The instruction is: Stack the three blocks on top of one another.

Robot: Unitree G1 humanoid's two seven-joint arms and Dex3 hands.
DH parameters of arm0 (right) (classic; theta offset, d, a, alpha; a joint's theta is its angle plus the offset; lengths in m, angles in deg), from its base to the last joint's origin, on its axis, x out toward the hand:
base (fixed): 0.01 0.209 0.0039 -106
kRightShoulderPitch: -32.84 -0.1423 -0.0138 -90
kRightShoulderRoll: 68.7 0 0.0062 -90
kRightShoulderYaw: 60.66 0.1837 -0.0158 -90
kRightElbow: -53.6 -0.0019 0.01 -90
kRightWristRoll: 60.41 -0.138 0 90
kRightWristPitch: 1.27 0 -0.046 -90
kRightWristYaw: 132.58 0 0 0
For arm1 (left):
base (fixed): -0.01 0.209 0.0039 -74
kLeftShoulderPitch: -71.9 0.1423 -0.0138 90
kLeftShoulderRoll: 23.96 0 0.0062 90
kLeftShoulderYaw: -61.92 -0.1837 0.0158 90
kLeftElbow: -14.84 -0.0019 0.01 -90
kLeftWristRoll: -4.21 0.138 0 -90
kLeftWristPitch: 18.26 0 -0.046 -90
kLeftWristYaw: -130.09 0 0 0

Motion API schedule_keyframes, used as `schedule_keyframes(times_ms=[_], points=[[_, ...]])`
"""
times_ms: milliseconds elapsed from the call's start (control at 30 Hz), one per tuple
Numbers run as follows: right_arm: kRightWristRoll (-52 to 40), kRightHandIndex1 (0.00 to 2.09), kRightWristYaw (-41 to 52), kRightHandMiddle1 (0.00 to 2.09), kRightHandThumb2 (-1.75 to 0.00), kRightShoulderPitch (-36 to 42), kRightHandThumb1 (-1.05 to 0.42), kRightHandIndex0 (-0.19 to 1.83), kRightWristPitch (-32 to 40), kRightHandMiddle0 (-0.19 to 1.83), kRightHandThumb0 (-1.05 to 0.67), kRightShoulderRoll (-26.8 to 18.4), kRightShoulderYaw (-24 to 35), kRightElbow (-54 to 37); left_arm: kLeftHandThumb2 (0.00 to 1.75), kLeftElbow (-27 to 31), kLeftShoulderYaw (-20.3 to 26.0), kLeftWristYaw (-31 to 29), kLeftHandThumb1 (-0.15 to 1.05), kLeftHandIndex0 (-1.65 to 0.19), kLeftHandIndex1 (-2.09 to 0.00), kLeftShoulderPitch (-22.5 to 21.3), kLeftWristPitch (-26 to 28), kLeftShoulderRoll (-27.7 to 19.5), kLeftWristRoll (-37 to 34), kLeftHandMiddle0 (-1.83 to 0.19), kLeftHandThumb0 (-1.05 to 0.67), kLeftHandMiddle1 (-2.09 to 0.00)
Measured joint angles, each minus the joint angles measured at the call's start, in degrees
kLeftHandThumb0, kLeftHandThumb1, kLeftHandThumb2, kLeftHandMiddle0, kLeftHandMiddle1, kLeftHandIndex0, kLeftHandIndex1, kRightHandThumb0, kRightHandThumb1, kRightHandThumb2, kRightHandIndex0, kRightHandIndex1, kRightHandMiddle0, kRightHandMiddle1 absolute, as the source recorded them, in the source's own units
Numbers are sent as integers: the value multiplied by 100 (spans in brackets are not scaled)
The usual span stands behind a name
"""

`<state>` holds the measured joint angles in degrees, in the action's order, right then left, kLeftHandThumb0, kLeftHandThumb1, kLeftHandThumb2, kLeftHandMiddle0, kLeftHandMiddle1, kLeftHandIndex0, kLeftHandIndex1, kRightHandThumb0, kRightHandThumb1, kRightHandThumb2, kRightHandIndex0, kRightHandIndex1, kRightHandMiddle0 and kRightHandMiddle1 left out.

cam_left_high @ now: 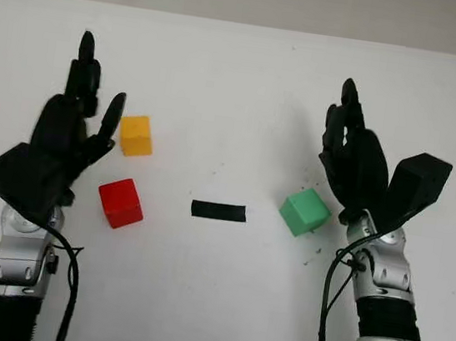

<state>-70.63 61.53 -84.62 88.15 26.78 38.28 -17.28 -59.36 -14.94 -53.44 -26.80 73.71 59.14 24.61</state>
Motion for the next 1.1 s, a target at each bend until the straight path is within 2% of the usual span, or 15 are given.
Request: schedule_keyframes(times_ms=[100,200,267,333,567,733,967,1100], points=[[10,0,-7,0,-71,-71,-105,-19,-38,-19,-73,-26,3,0,10,1319,26,-539,104,-34,-19,514,961,-264,931,-21,-78,-6],[42,0,-44,0,-72,-235,-105,-19,-36,-19,-72,-30,-3,-1,6,2443,-160,-1388,100,-32,-15,887,1958,-327,1761,-15,-80,-3],[57,0,-68,0,-72,-323,-105,-19,-33,-19,-71,-29,-22,-4,5,2948,-364,-1965,100,-31,-13,1014,2379,-395,2228,-12,-82,-3],[61,0,-74,0,-72,-356,-105,-19,-32,-19,-70,-29,-56,-13,4,3238,-473,-2383,97,-30,-12,1105,2573,-422,2503,-10,-83,-3],[121,0,-123,0,-75,-359,-105,-19,79,-19,-70,-29,-117,-98,6,3599,-528,-3109,97,-28,-8,1522,2561,-487,2674,-3,-89,-3],[115,0,-137,0,-75,-359,-105,-19,143,-19,-69,-28,-119,-175,6,3609,-764,-3585,101,-21,-5,1528,2537,-618,3453,0,-95,-4],[112,0,-135,0,-77,-358,-105,-19,194,-19,-68,-28,-134,-248,5,3154,-1071,-3407,98,-26,-7,1493,2181,-474,4155,0,-92,-5],[123,0,-161,0,-77,-357,-105,-19,253,-19,-69,-28,-158,-312,5,2908,-1212,-3337,99,-33,-10,1406,2028,-360,4826,-3,-87,-6]])
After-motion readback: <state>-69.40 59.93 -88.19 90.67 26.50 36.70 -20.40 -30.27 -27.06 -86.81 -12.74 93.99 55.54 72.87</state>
